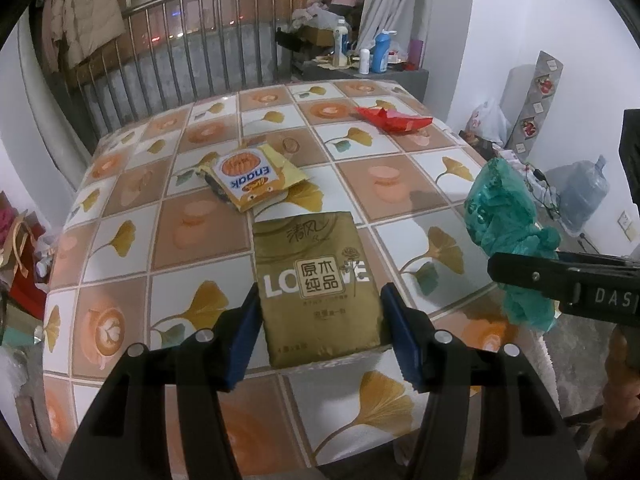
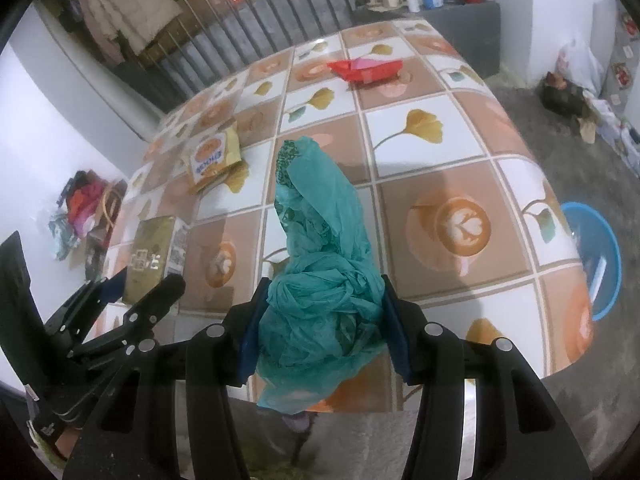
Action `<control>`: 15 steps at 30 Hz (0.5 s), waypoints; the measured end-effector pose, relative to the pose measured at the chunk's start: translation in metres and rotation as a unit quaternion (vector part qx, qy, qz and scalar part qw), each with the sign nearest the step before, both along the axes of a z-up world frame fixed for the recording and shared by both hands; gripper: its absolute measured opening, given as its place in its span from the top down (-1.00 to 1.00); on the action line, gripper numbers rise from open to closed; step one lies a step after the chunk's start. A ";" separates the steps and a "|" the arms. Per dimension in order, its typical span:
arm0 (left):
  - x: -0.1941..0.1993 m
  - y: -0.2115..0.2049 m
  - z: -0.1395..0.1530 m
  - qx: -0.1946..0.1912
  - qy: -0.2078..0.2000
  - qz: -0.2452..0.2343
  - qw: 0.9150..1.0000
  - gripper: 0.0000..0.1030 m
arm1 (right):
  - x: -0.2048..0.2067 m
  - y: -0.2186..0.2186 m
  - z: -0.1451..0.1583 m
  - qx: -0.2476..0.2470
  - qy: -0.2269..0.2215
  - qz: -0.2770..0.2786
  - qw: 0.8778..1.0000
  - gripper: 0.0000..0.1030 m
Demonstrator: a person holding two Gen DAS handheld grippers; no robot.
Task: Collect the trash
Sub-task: 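Grasp the gold packet with the left gripper while the right carries the teal bag toward the wastebasket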
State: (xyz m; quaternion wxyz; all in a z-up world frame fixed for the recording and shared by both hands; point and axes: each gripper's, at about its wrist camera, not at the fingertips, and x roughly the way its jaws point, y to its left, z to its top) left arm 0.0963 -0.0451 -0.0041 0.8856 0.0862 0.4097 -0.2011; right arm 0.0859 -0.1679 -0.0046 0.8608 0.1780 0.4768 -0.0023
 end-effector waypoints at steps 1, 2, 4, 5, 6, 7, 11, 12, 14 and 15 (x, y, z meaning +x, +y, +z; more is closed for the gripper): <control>-0.001 -0.001 0.001 0.001 -0.002 -0.001 1.000 -0.12 | -0.002 -0.002 0.002 0.003 -0.005 -0.002 1.000 0.06; -0.002 -0.003 0.003 0.001 -0.006 -0.003 1.000 -0.12 | -0.003 -0.005 0.003 0.004 -0.008 -0.002 1.000 0.06; -0.003 -0.007 0.007 0.002 -0.011 -0.008 1.000 -0.12 | -0.007 -0.009 0.006 0.009 -0.015 -0.006 1.000 0.06; -0.004 -0.010 0.010 0.001 -0.014 -0.012 1.000 -0.12 | -0.009 -0.013 0.007 0.011 -0.019 -0.010 1.000 0.06; -0.004 -0.013 0.012 0.000 -0.017 -0.016 1.000 -0.12 | -0.012 -0.017 0.009 0.012 -0.023 -0.013 1.000 0.06; -0.005 -0.017 0.015 -0.002 -0.020 -0.023 1.000 -0.12 | -0.015 -0.024 0.012 0.014 -0.029 -0.021 0.999 0.06; -0.005 -0.037 0.030 -0.015 -0.031 -0.060 0.998 -0.12 | -0.029 -0.050 0.024 0.015 -0.048 -0.056 0.997 0.06; -0.004 -0.042 0.033 -0.020 -0.032 -0.070 0.997 -0.12 | -0.033 -0.058 0.027 0.013 -0.053 -0.067 0.996 0.06; -0.001 -0.059 0.042 -0.031 -0.034 -0.095 0.994 -0.12 | -0.046 -0.077 0.034 0.011 -0.065 -0.099 0.993 0.06; 0.000 -0.068 0.047 -0.037 -0.035 -0.111 0.993 -0.12 | -0.052 -0.085 0.036 0.010 -0.070 -0.113 0.991 0.06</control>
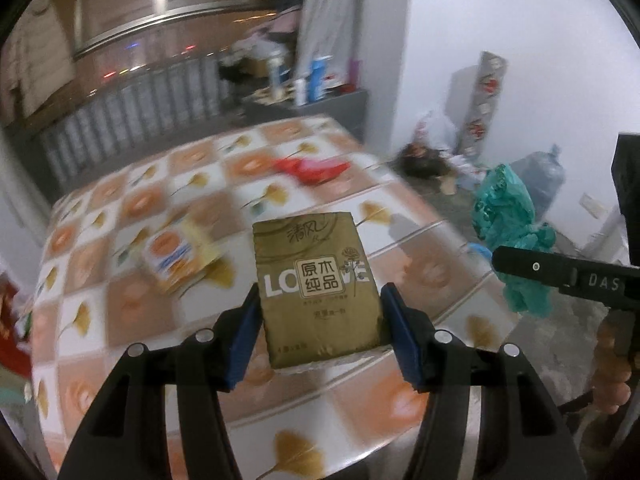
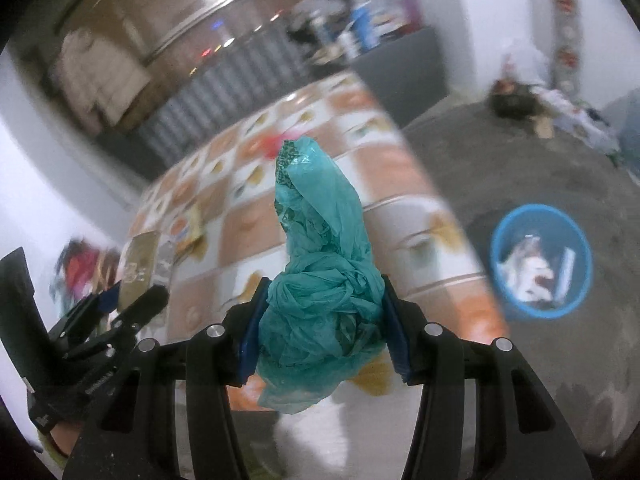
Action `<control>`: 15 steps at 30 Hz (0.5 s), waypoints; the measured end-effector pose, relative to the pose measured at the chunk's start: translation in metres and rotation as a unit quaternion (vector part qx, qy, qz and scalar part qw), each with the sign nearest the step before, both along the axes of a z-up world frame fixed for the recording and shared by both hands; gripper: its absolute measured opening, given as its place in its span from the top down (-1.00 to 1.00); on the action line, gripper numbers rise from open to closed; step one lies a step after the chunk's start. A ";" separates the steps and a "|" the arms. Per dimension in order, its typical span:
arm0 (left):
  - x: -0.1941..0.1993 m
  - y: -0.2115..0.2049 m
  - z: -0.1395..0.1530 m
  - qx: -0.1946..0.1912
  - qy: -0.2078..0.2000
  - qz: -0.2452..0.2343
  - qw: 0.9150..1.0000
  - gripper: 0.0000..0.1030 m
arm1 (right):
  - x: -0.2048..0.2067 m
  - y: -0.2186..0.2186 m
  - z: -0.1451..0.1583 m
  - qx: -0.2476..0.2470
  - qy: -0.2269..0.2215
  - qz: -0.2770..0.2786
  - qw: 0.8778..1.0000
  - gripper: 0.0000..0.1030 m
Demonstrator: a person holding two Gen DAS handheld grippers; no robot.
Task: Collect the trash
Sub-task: 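Grasp the gold packet with the left gripper while the right carries the teal bag toward the wastebasket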
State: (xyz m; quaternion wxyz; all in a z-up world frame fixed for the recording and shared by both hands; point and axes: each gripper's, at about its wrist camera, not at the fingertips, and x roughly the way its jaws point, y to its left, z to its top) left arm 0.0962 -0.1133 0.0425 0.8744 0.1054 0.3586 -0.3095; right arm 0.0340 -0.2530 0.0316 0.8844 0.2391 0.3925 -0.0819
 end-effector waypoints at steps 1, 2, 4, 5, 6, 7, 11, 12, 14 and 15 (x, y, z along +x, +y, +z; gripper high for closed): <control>0.000 -0.007 0.003 -0.005 0.001 -0.011 1.000 -0.12 | -0.008 -0.010 0.002 0.000 -0.005 -0.016 1.000 0.06; 0.002 -0.017 0.006 -0.009 0.003 -0.027 1.000 -0.12 | -0.018 -0.024 0.005 0.000 -0.010 -0.039 0.999 0.06; 0.003 -0.041 0.011 -0.017 0.013 -0.061 0.998 -0.12 | -0.034 -0.045 0.007 0.001 -0.015 -0.075 0.997 0.06; 0.004 -0.050 0.012 -0.021 0.021 -0.074 0.997 -0.12 | -0.043 -0.056 0.007 0.002 -0.017 -0.094 0.995 0.06; 0.005 -0.062 0.014 -0.025 0.032 -0.090 0.995 -0.12 | -0.048 -0.063 0.007 0.003 -0.018 -0.106 0.994 0.06; 0.004 -0.071 0.015 -0.028 0.037 -0.101 0.994 -0.12 | -0.059 -0.077 0.006 0.007 -0.019 -0.129 0.991 0.06; 0.002 -0.121 0.019 -0.032 0.064 -0.156 0.985 -0.12 | -0.090 -0.113 0.000 0.017 -0.018 -0.189 0.982 0.06; 0.001 -0.132 0.019 -0.031 0.070 -0.168 0.983 -0.12 | -0.099 -0.124 -0.003 0.022 -0.017 -0.206 0.978 0.06; -0.003 -0.158 0.018 -0.029 0.088 -0.194 0.977 -0.12 | -0.109 -0.136 -0.008 0.031 -0.016 -0.226 0.973 0.06; -0.005 -0.169 0.017 -0.029 0.097 -0.203 0.974 -0.12 | -0.113 -0.142 -0.011 0.035 -0.015 -0.234 0.971 0.06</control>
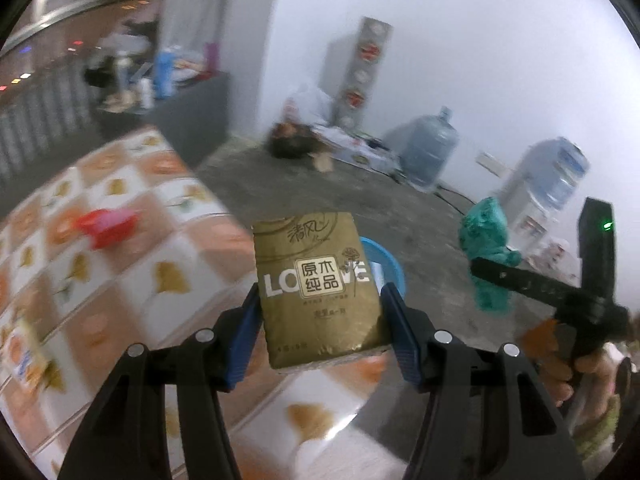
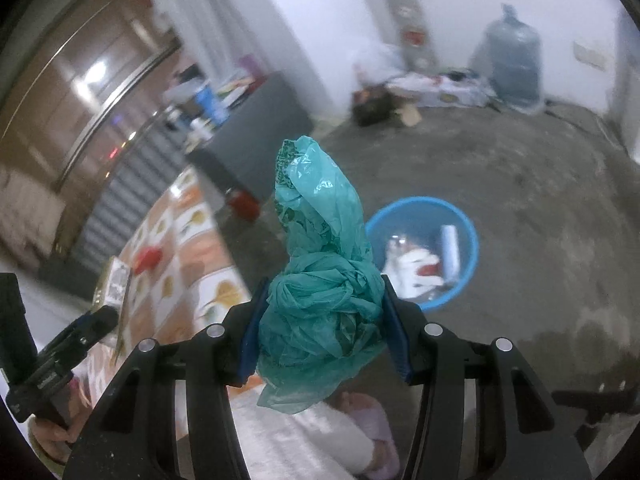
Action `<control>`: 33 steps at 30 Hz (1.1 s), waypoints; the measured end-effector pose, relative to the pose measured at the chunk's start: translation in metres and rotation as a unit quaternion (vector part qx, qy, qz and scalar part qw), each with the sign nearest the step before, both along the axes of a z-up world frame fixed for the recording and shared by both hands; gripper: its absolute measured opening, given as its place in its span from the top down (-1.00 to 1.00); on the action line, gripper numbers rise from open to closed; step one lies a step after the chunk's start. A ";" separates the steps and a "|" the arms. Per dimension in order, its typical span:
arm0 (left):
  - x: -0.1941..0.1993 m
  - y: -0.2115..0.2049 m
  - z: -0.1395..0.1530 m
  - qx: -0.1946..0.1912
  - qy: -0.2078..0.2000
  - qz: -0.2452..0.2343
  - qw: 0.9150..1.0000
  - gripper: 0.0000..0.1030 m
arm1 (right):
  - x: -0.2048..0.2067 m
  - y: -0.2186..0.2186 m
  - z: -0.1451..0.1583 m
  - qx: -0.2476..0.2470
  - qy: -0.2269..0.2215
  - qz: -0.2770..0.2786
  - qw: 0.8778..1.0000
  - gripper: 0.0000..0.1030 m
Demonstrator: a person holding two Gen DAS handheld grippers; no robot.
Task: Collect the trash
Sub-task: 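Grasp the gold packet with the left gripper while the right carries the teal bag toward the wastebasket, then open both grippers over the blue wastebasket to drop packet and bag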
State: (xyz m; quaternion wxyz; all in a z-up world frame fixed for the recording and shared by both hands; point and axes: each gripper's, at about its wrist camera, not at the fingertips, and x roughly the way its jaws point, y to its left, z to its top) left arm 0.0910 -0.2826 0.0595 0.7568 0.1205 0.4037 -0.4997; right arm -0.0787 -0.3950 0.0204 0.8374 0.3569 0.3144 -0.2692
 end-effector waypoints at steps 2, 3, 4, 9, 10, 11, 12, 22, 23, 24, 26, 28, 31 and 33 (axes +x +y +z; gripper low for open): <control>-0.002 -0.026 -0.006 0.007 0.025 -0.022 0.999 -0.13 | -0.007 -0.014 -0.009 0.015 0.000 -0.015 1.000 0.06; -0.003 -0.040 -0.011 0.013 0.039 -0.030 0.999 -0.13 | -0.009 -0.022 -0.014 0.026 -0.002 -0.019 0.999 0.06; -0.003 -0.048 -0.015 0.017 0.046 -0.035 0.998 -0.13 | -0.010 -0.026 -0.018 0.035 -0.004 -0.021 0.999 0.06; 0.000 -0.101 -0.040 0.046 0.084 -0.054 0.994 -0.12 | -0.008 -0.058 -0.035 0.082 -0.021 -0.024 0.996 0.05; 0.001 -0.111 -0.045 0.051 0.090 -0.055 0.993 -0.13 | -0.005 -0.067 -0.038 0.092 -0.026 -0.025 0.995 0.05; 0.002 -0.123 -0.049 0.056 0.092 -0.056 0.993 -0.12 | -0.003 -0.075 -0.039 0.096 -0.028 -0.024 0.995 0.05; 0.002 -0.136 -0.052 0.059 0.091 -0.059 0.992 -0.13 | -0.001 -0.080 -0.039 0.098 -0.031 -0.023 0.994 0.05; 0.022 -0.217 -0.107 0.104 0.097 -0.023 0.990 -0.75 | 0.018 -0.151 -0.111 0.168 -0.025 -0.088 0.981 -0.53; 0.024 -0.214 -0.107 0.099 0.105 -0.020 0.989 -0.75 | 0.014 -0.151 -0.118 0.182 -0.020 -0.096 0.978 -0.53; 0.026 -0.208 -0.105 0.091 0.109 -0.017 0.990 -0.75 | 0.009 -0.149 -0.124 0.195 -0.021 -0.103 0.975 -0.53; 0.026 -0.195 -0.098 0.082 0.104 -0.018 0.991 -0.75 | -0.005 -0.137 -0.128 0.201 -0.028 -0.102 0.974 -0.53; 0.026 -0.182 -0.091 0.073 0.096 -0.018 0.993 -0.75 | -0.020 -0.121 -0.126 0.186 -0.015 -0.103 0.977 -0.53; 0.021 -0.162 -0.072 0.046 0.084 -0.018 0.995 -0.75 | -0.036 -0.106 -0.119 0.173 -0.004 -0.103 0.979 -0.53; 0.014 -0.146 -0.058 0.028 0.069 -0.023 0.997 -0.75 | -0.046 -0.093 -0.106 0.153 0.010 -0.102 0.983 -0.53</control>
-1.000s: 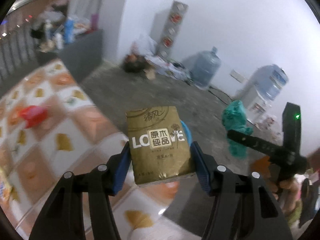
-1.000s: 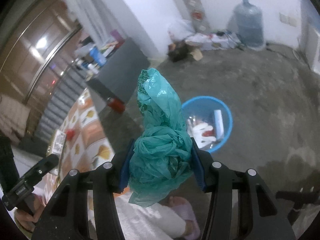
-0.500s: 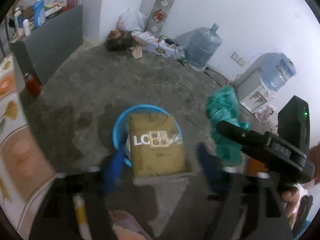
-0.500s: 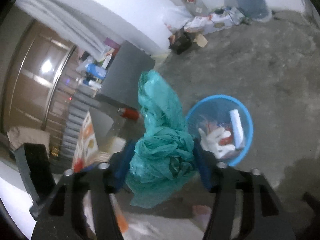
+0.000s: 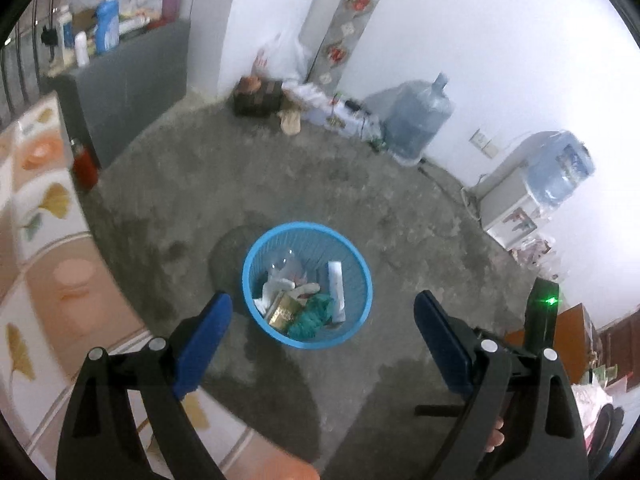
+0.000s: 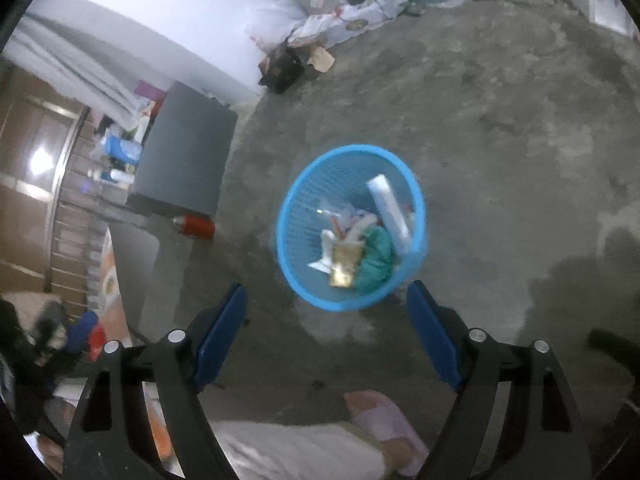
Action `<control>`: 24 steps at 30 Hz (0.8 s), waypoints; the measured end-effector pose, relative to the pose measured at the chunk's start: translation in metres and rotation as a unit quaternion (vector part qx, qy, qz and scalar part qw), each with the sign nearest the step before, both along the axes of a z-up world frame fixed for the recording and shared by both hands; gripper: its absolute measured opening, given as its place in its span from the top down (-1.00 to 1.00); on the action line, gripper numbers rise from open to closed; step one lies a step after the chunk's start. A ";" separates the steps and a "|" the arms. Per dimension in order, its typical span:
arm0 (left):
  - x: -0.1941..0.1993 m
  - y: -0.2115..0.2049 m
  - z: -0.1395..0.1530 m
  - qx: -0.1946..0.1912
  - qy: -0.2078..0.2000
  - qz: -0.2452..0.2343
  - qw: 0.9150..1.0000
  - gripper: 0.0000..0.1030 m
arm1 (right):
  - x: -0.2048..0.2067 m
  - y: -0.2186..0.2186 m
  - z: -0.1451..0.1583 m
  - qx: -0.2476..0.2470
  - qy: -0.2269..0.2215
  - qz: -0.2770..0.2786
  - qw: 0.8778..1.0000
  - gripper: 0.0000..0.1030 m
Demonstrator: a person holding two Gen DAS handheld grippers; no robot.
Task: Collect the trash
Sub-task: 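Open both grippers over the blue wastebasket to drop packet and bag, then move both tools back over the bed toward the snack bag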
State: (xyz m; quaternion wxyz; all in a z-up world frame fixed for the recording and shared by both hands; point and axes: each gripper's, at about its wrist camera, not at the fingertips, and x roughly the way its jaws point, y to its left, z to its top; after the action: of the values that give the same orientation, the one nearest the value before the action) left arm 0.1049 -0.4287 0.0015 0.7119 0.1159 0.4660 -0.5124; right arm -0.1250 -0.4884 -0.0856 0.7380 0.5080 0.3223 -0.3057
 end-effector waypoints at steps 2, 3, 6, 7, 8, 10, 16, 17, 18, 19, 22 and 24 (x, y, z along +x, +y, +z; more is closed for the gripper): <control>-0.008 0.016 0.010 -0.014 -0.012 -0.004 1.000 -0.75 | 0.001 0.006 0.011 -0.029 0.021 0.005 0.999 -0.54; -0.010 0.022 0.015 -0.019 -0.016 -0.006 1.000 -0.75 | 0.000 0.010 0.017 -0.044 0.032 0.009 0.998 -0.56; -0.018 0.051 0.029 -0.034 -0.034 -0.008 0.999 -0.81 | 0.002 0.029 0.042 -0.104 0.077 0.016 0.991 -0.79; -0.020 0.061 0.033 -0.037 -0.042 -0.001 0.998 -0.86 | 0.004 0.036 0.051 -0.126 0.089 0.017 0.988 -0.84; -0.021 0.074 0.038 -0.043 -0.049 0.006 0.998 -0.89 | 0.009 0.039 0.055 -0.144 0.098 0.017 0.985 -0.84; -0.021 0.101 0.047 -0.056 -0.056 0.023 0.997 -0.89 | 0.016 0.054 0.073 -0.196 0.123 0.017 0.973 -0.84; -0.006 0.181 0.054 -0.066 -0.062 0.077 0.993 -0.89 | 0.042 0.093 0.103 -0.306 0.144 0.049 0.940 -0.84; -0.002 0.199 0.053 -0.067 -0.060 0.093 0.992 -0.89 | 0.045 0.102 0.110 -0.330 0.131 0.066 0.933 -0.84; 0.003 0.213 0.052 -0.068 -0.059 0.106 0.990 -0.89 | 0.049 0.111 0.116 -0.350 0.119 0.080 0.926 -0.84; 0.009 0.231 0.050 -0.068 -0.057 0.125 0.988 -0.89 | 0.053 0.118 0.120 -0.366 0.111 0.092 0.920 -0.84; 0.028 0.292 0.040 -0.070 -0.041 0.202 0.976 -0.89 | 0.065 0.134 0.128 -0.395 0.084 0.115 0.908 -0.84; 0.039 0.325 0.032 -0.074 -0.028 0.246 0.966 -0.89 | 0.076 0.148 0.133 -0.414 0.066 0.132 0.898 -0.84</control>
State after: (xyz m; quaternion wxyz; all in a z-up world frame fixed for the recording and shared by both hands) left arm 0.1438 -0.1034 0.0334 0.8352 -0.0409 0.4211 -0.3512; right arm -0.0490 -0.3405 0.0472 0.8923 0.0880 0.2786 -0.3440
